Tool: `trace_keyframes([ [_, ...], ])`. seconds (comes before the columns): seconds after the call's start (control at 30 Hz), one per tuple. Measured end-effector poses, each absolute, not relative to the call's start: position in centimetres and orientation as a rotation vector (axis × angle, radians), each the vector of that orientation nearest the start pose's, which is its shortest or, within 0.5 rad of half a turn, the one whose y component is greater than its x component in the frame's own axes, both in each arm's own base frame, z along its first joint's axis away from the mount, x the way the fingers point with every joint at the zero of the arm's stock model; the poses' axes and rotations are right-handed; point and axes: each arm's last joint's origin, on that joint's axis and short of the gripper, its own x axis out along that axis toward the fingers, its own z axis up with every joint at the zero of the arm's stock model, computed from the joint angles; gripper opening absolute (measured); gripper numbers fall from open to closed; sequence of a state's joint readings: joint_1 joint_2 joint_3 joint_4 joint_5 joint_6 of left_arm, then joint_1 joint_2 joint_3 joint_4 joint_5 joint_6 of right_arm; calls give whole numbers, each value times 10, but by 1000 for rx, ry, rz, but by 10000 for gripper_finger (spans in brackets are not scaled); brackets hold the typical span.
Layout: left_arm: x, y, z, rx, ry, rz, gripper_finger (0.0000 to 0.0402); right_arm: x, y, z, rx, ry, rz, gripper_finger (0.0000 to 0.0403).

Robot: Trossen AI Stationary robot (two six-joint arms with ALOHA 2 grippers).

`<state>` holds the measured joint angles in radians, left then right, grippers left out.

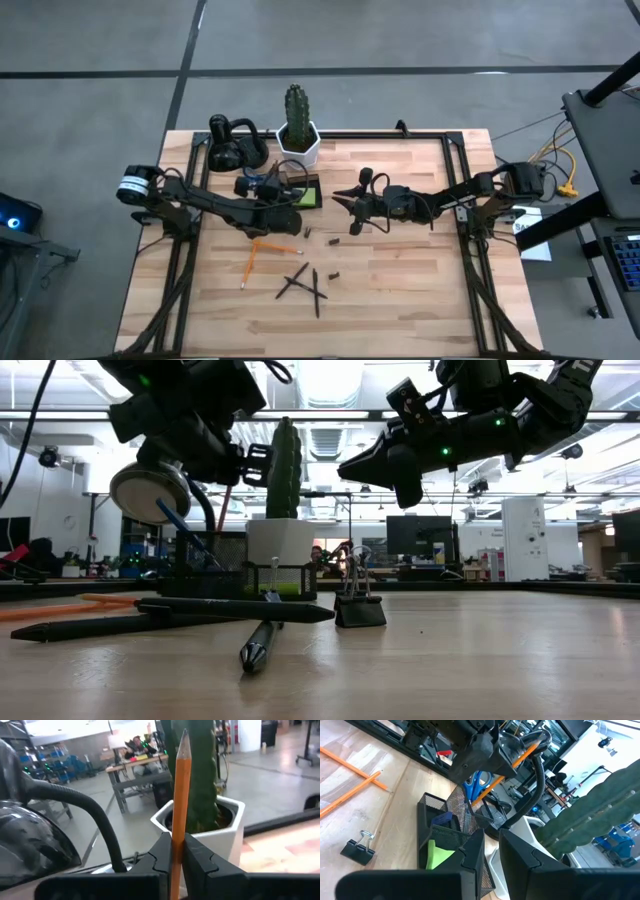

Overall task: Pick and place office supplies into organizer
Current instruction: Put the bottom left orange pencil into the black desk organizer

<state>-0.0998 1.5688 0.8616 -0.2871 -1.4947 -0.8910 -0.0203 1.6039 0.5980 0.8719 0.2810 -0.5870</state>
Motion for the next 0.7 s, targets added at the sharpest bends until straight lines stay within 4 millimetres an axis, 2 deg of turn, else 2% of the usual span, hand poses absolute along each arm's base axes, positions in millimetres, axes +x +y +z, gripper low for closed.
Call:
trace_keyframes([
  [0.4,286,3,193,45,247,1362,7,305,-14,180,-599,218,-253,47],
  [0.7,286,3,193,49,258,1357,49,305,-14,180,-599,218,-253,47],
])
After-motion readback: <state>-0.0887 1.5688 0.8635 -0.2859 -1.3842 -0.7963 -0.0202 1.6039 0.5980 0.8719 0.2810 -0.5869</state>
